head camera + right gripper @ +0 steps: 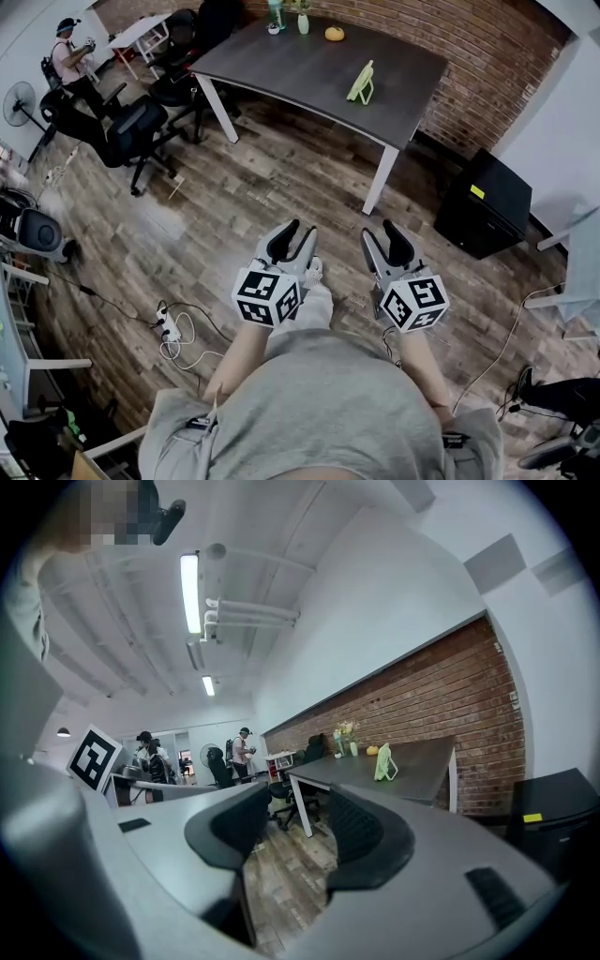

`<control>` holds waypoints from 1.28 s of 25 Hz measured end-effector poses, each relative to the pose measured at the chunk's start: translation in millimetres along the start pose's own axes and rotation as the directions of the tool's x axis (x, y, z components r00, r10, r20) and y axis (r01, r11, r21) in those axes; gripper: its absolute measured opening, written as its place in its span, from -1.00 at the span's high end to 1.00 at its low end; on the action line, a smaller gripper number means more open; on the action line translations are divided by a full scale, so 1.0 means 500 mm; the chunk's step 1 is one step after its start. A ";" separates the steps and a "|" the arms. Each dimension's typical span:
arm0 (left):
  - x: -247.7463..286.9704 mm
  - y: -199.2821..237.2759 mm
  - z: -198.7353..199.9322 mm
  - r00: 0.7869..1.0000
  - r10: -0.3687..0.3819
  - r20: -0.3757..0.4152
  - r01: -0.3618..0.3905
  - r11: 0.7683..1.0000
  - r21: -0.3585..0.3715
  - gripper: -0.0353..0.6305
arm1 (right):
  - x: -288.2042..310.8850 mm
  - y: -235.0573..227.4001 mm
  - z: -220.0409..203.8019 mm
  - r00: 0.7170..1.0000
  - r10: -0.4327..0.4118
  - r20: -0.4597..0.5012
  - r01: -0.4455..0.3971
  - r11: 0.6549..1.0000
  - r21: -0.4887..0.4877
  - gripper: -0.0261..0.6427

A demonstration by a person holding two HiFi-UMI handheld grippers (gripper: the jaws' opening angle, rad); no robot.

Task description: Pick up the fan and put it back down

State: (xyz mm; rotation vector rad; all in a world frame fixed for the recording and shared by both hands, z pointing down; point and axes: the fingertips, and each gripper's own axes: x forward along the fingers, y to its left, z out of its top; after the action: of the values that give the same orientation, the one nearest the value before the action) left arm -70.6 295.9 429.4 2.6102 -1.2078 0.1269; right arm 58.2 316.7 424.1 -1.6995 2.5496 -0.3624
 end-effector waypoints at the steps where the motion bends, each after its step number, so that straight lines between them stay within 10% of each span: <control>1: 0.009 0.009 -0.001 1.000 0.001 -0.001 -0.001 1.000 -0.003 0.48 | 0.012 -0.006 -0.002 1.000 -0.006 0.000 0.006 1.000 0.000 0.36; 32: 0.435 0.352 0.176 0.997 -0.080 -0.017 0.080 0.996 -0.025 0.47 | 0.522 -0.229 0.129 0.994 -0.105 -0.002 0.105 0.994 0.004 0.29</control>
State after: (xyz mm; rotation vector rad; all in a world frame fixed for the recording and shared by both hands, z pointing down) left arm -65.3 2.6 420.6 2.6267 -1.0901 0.1189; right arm 70.5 25.3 408.7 -1.8370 2.4653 -0.3745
